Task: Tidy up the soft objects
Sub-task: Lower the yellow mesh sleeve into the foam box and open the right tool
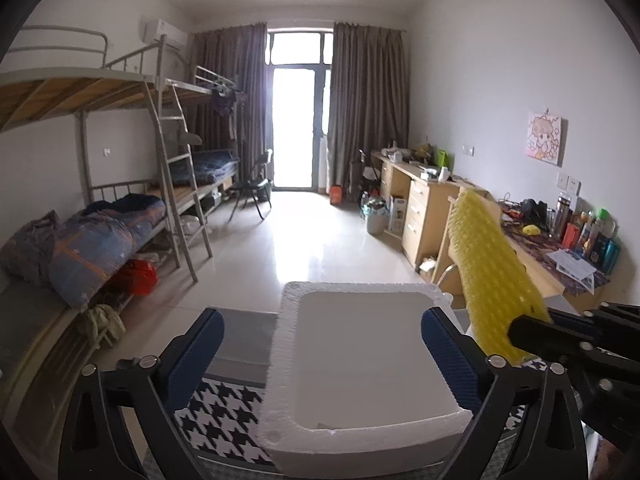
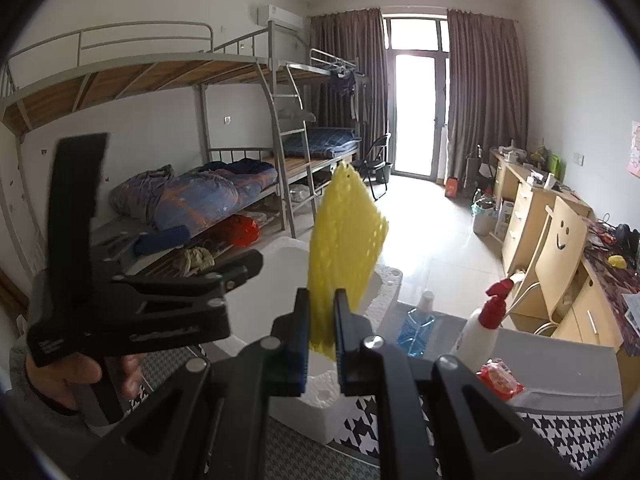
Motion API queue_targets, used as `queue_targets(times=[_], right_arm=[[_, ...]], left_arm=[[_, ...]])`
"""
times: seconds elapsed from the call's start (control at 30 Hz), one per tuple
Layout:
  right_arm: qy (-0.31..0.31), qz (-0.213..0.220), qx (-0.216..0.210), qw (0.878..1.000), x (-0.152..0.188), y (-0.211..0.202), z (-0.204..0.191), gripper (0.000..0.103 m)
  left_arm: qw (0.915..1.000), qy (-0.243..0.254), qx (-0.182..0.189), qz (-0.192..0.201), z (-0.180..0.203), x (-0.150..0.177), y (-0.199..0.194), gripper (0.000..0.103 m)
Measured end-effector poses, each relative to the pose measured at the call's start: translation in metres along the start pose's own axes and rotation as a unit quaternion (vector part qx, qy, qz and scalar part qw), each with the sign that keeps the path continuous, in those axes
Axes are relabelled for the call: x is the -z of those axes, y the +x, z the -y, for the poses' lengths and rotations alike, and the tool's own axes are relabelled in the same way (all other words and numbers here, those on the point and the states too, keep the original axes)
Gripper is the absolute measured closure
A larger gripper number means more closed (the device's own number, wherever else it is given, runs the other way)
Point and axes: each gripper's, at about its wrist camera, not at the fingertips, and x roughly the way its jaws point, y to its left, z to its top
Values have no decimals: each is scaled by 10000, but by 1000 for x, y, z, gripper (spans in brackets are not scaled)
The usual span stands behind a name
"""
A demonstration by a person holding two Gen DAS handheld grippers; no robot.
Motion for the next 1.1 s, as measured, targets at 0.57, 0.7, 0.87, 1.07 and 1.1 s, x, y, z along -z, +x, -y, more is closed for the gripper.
queue_targets(times=[0.57, 0.7, 0.87, 1.07, 1.1], right_arm=[[13, -257, -196, 9995, -6, 32, -6, 89], [35, -392, -238, 9989, -4, 46, -5, 89], [141, -592, -238, 9979, -3, 60, -3, 58], [315, -711, -264, 9966, 4, 60, -2, 44], [311, -724, -248, 9966, 4, 60, -2, 44]], left_arm=[[9988, -146, -443, 126, -32, 7, -13, 1], [9988, -125, -471, 113, -35, 11, -15, 1], [9985, -164, -505, 104, -35, 14, -16, 1], [9985, -250, -489, 40, -41, 18, -16, 1], [9985, -252, -493, 44, -42, 18, -17, 1]])
